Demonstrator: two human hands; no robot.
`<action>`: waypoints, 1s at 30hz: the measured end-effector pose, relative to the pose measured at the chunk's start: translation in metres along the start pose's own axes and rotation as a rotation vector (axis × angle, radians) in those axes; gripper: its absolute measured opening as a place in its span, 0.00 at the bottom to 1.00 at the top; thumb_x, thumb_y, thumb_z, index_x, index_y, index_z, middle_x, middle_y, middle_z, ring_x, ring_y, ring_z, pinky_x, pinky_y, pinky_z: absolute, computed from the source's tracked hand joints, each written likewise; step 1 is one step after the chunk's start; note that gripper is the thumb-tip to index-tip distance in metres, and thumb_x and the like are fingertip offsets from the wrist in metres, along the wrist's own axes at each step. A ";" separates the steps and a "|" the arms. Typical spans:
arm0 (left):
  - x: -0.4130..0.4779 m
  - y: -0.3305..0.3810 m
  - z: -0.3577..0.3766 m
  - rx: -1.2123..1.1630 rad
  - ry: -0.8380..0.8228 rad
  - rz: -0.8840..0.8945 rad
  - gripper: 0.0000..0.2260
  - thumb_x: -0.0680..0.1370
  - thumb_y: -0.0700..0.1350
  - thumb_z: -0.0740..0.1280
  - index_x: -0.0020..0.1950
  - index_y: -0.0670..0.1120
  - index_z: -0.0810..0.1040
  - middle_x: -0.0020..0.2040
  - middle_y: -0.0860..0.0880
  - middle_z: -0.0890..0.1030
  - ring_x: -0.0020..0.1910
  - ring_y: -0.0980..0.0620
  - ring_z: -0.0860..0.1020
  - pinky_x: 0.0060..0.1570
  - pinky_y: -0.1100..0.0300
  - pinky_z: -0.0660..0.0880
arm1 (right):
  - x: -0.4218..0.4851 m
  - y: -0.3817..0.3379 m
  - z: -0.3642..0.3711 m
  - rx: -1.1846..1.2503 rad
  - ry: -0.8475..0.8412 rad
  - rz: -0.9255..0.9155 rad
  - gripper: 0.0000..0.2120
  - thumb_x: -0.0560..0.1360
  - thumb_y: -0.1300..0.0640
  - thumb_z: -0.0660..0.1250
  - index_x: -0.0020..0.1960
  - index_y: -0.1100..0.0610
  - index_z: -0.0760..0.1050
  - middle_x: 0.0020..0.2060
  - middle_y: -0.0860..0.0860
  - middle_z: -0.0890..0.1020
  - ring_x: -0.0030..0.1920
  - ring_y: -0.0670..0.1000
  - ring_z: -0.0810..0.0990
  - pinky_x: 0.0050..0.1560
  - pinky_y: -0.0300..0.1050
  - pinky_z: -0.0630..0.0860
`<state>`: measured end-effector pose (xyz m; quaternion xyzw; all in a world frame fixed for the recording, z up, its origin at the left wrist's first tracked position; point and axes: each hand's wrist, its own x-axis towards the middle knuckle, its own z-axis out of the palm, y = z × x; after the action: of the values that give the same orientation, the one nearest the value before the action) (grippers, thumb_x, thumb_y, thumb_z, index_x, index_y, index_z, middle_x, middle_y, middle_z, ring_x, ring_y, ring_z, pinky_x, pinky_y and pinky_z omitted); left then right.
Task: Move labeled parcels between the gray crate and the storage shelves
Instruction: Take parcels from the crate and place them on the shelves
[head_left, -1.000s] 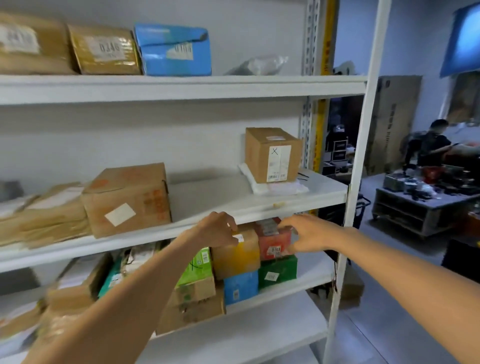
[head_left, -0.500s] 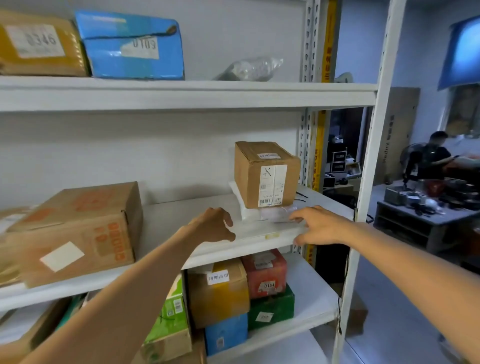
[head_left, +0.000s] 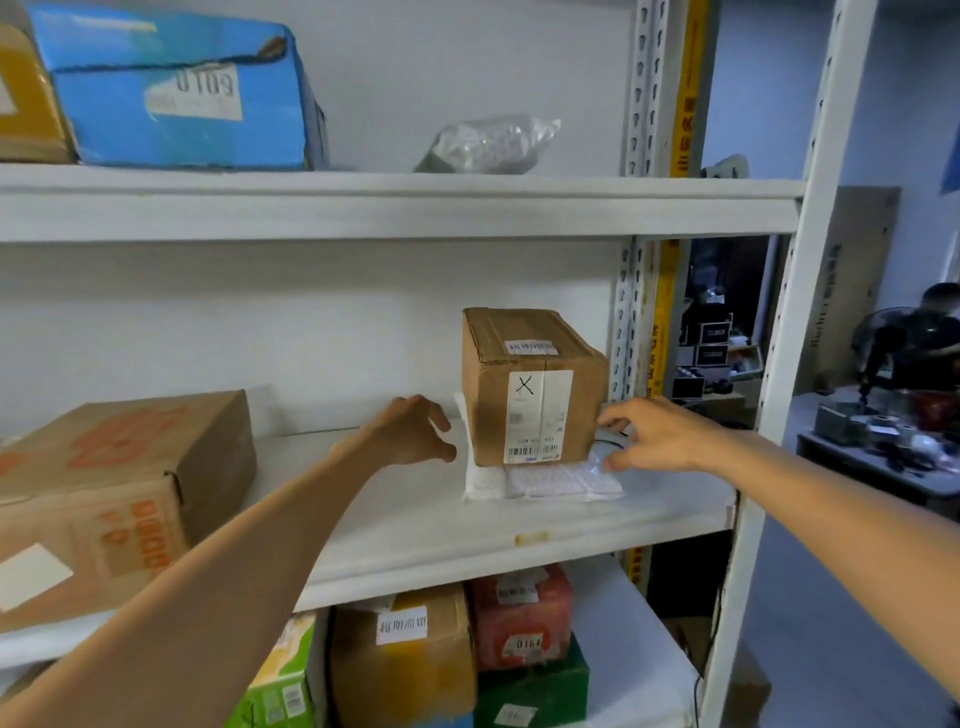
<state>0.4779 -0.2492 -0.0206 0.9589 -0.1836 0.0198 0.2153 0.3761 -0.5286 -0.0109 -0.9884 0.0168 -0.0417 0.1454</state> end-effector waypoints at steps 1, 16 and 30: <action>0.003 0.003 -0.002 -0.012 0.005 -0.015 0.19 0.71 0.51 0.75 0.60 0.49 0.79 0.57 0.47 0.80 0.54 0.48 0.79 0.56 0.57 0.76 | 0.005 0.005 -0.002 0.000 0.007 0.006 0.32 0.70 0.48 0.75 0.71 0.53 0.70 0.67 0.51 0.74 0.65 0.50 0.74 0.65 0.47 0.72; 0.036 0.041 0.006 -0.590 0.030 0.109 0.44 0.61 0.46 0.82 0.73 0.52 0.65 0.64 0.49 0.76 0.61 0.45 0.77 0.57 0.52 0.79 | 0.069 0.003 -0.002 0.517 0.217 -0.075 0.42 0.61 0.47 0.81 0.70 0.51 0.67 0.58 0.46 0.80 0.58 0.48 0.78 0.61 0.48 0.75; 0.030 0.043 0.003 -0.959 0.060 0.202 0.35 0.67 0.32 0.76 0.68 0.58 0.71 0.55 0.51 0.82 0.52 0.48 0.82 0.42 0.54 0.82 | 0.068 -0.011 -0.002 0.815 0.174 -0.187 0.29 0.67 0.59 0.77 0.66 0.52 0.73 0.52 0.45 0.82 0.56 0.47 0.79 0.60 0.43 0.72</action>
<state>0.4905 -0.2965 -0.0022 0.7282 -0.2577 -0.0186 0.6348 0.4435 -0.5216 -0.0001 -0.8401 -0.0784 -0.1410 0.5178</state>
